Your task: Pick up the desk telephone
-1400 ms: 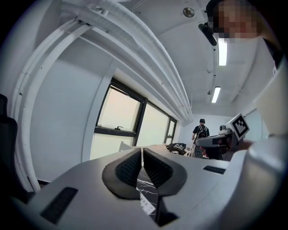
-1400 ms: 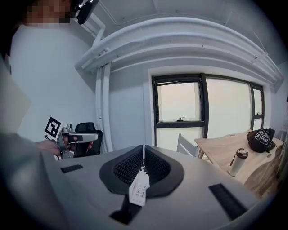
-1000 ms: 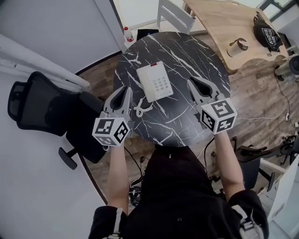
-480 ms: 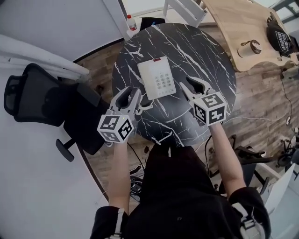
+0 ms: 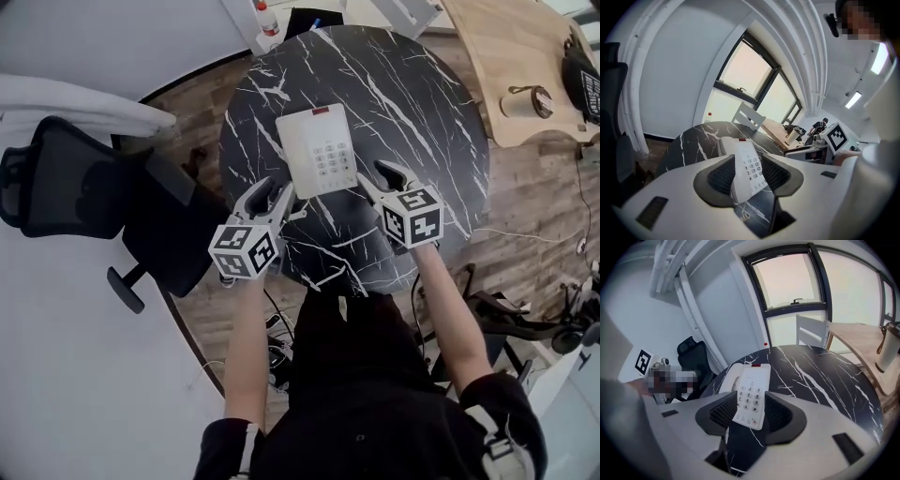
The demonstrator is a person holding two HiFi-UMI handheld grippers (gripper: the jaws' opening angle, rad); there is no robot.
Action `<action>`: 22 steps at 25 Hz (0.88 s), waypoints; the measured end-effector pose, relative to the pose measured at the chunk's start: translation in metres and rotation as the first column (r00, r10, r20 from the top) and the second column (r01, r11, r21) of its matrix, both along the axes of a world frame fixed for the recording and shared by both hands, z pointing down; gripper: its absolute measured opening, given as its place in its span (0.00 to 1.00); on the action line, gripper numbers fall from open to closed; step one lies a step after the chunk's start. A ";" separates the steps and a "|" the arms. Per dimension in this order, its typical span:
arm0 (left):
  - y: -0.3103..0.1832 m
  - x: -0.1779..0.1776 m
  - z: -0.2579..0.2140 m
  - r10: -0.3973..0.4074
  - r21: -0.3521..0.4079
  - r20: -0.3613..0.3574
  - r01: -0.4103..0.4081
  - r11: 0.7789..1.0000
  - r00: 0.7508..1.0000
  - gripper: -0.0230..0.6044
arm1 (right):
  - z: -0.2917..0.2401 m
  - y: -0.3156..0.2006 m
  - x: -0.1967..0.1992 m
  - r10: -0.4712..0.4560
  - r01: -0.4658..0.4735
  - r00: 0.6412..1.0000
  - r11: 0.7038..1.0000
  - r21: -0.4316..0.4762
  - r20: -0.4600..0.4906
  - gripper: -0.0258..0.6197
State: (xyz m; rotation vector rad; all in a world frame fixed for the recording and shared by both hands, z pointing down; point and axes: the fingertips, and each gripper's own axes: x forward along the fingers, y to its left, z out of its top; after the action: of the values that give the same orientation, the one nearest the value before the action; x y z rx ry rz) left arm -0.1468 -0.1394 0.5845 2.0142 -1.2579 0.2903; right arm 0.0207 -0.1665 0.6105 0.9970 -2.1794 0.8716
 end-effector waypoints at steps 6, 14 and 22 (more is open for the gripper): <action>-0.005 0.006 0.039 -0.007 -0.081 -0.038 0.004 0.997 0.999 0.38 | 0.037 -0.012 -0.008 -0.020 0.019 1.000 0.998 -0.055 -0.011 0.34; -0.019 0.007 0.071 -0.021 -0.146 -0.084 0.009 0.989 0.996 0.43 | 0.073 -0.023 -0.023 -0.068 0.064 0.997 0.993 -0.100 -0.040 0.36; -0.032 0.006 0.088 -0.033 -0.175 -0.136 0.009 0.985 0.990 0.45 | 0.094 -0.035 -0.030 -0.075 0.069 0.996 0.989 -0.130 -0.043 0.36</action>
State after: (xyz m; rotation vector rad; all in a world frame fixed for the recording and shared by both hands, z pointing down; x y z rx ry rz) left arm -0.1411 -0.1716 0.6728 1.8390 -1.1273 0.2373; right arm -0.0091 -0.2018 0.7041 0.8624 -2.0781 0.9315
